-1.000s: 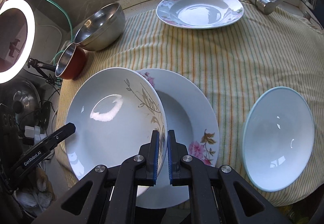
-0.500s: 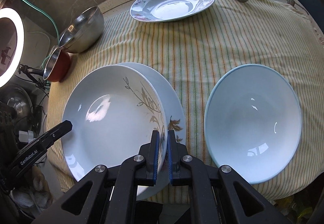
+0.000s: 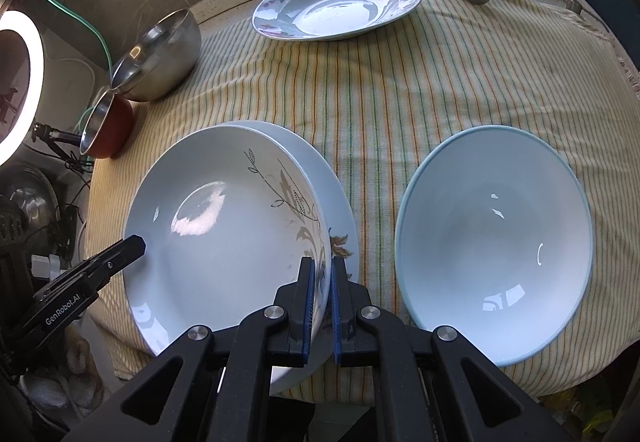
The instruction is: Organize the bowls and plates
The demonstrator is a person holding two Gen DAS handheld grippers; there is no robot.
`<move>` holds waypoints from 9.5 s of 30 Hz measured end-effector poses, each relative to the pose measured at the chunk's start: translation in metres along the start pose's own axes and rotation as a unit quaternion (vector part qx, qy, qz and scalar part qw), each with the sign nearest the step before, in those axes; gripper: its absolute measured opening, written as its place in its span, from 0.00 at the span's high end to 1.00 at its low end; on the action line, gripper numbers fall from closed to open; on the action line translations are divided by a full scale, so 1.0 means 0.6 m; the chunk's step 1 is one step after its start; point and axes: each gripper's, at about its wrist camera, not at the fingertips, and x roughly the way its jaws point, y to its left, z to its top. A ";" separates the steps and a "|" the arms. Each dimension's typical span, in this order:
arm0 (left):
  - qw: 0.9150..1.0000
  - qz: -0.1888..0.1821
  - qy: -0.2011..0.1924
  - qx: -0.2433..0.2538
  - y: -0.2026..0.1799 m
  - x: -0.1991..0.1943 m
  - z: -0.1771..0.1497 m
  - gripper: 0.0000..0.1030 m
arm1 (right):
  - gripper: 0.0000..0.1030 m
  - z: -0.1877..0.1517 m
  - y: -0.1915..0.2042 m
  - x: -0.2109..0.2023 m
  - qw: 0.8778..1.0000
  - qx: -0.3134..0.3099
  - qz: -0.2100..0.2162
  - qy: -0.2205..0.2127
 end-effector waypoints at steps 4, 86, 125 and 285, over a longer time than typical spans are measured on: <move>1.000 0.001 -0.001 0.001 -0.001 0.000 -0.001 0.91 | 0.93 0.002 0.002 0.002 1.000 -0.001 -0.001 0.000; 0.996 -0.007 0.061 0.057 -0.132 0.158 0.406 0.90 | 0.75 0.366 -0.141 0.004 0.995 0.079 0.036 -0.048; 0.996 0.001 0.076 0.051 -0.133 0.206 0.403 0.91 | 0.84 0.372 -0.158 0.067 0.997 0.080 0.016 -0.019; 0.999 -0.025 0.040 -0.010 -0.023 -0.032 0.052 0.91 | 0.82 -0.009 0.013 -0.020 1.000 -0.021 -0.017 0.016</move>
